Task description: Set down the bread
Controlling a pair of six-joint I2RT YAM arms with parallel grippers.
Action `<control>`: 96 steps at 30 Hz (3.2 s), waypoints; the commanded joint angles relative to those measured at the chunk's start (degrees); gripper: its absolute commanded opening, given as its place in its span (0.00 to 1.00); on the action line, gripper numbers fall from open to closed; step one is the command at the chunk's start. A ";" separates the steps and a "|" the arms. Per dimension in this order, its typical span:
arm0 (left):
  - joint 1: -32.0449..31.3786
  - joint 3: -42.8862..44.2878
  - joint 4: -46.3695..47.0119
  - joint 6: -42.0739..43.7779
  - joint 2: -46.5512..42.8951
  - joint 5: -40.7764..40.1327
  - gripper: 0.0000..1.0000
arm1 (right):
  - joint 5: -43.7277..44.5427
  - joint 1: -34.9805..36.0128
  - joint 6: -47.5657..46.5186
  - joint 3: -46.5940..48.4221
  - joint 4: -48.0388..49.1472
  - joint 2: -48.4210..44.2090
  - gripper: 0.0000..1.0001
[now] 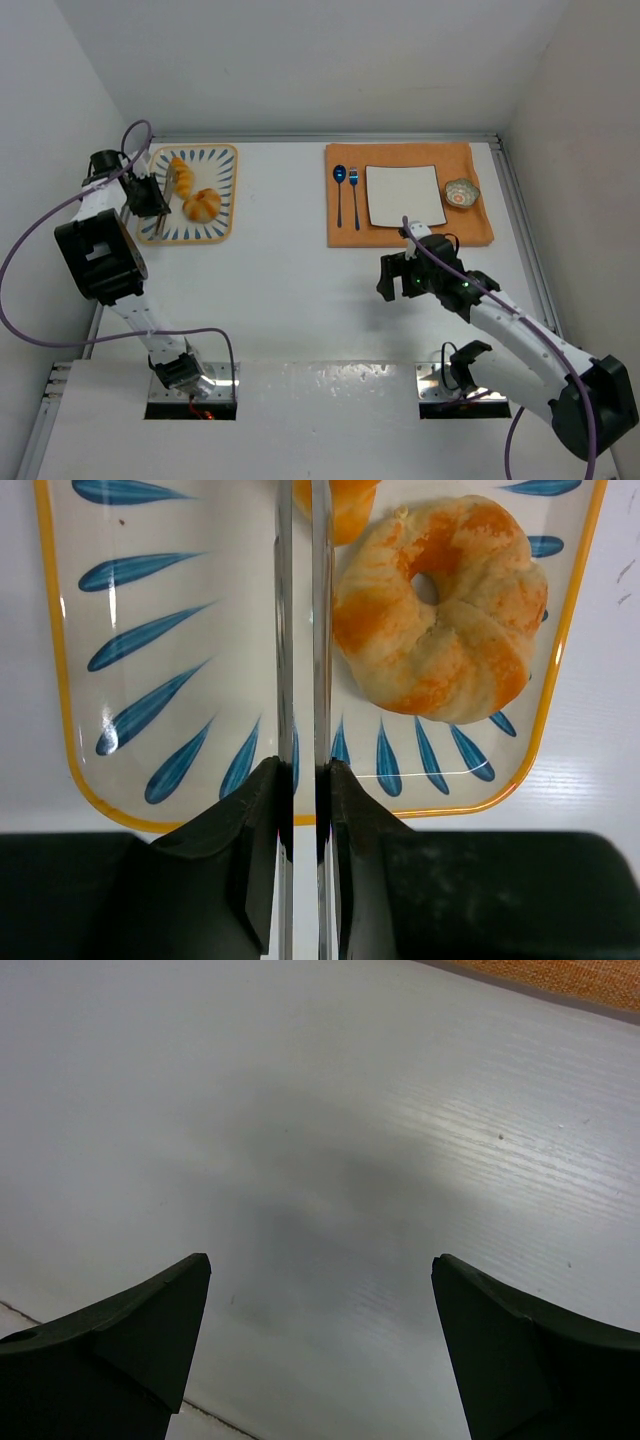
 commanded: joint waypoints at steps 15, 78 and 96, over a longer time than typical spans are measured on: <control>1.51 4.80 -2.71 0.17 -6.13 6.44 0.00 | 1.12 1.17 -0.73 3.52 0.28 1.97 0.92; -56.85 46.11 -0.95 -2.02 15.58 -0.41 0.54 | 4.03 -23.70 6.65 -1.93 -20.81 -15.96 0.92; -21.72 7.29 -9.30 2.64 -18.52 -5.95 0.50 | -5.81 -21.94 -0.47 -2.11 -6.23 -5.07 0.92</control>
